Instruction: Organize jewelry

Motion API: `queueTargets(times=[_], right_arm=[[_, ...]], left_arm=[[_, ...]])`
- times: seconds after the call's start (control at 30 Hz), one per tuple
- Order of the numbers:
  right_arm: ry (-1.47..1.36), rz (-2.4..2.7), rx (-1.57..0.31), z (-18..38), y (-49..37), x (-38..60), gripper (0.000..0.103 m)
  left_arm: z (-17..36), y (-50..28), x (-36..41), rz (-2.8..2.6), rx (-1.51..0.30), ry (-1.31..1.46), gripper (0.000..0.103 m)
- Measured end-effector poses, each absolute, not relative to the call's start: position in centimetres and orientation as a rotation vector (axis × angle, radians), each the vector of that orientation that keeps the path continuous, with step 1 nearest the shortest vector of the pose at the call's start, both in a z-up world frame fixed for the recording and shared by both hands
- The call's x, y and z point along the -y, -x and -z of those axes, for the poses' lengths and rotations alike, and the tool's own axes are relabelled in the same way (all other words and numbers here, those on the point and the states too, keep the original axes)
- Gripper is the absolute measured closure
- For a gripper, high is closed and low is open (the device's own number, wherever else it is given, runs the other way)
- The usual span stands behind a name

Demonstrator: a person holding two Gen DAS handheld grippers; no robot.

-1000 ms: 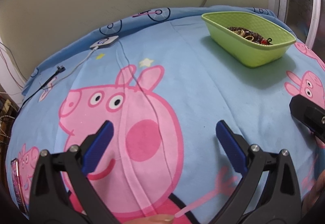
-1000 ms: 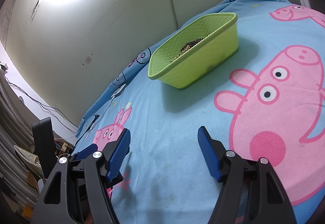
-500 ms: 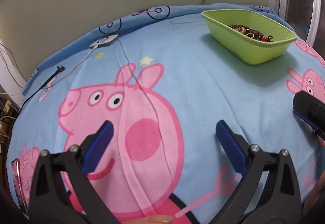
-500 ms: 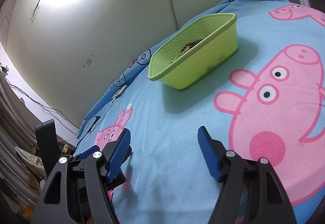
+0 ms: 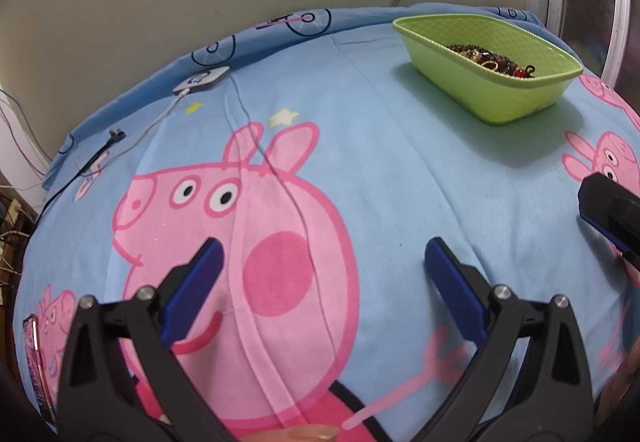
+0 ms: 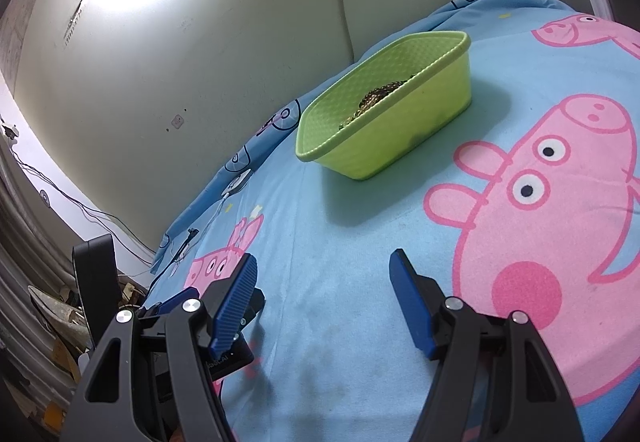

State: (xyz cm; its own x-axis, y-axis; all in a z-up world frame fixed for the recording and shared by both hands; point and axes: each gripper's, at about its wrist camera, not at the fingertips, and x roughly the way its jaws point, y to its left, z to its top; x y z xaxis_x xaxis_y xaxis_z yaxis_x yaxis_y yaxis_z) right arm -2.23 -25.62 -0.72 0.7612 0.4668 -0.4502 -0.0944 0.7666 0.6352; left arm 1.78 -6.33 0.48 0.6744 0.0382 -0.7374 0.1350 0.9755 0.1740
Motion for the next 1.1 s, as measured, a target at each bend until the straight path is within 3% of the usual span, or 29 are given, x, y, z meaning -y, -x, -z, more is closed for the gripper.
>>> queueTargets(times=[1.1], right_arm=[[-0.633,-0.334,-0.632,0.65,2.29,26.35,0.053]], left_arm=[[-0.60,-1.61,6.74,0.060,-0.829,-0.218,0.006]])
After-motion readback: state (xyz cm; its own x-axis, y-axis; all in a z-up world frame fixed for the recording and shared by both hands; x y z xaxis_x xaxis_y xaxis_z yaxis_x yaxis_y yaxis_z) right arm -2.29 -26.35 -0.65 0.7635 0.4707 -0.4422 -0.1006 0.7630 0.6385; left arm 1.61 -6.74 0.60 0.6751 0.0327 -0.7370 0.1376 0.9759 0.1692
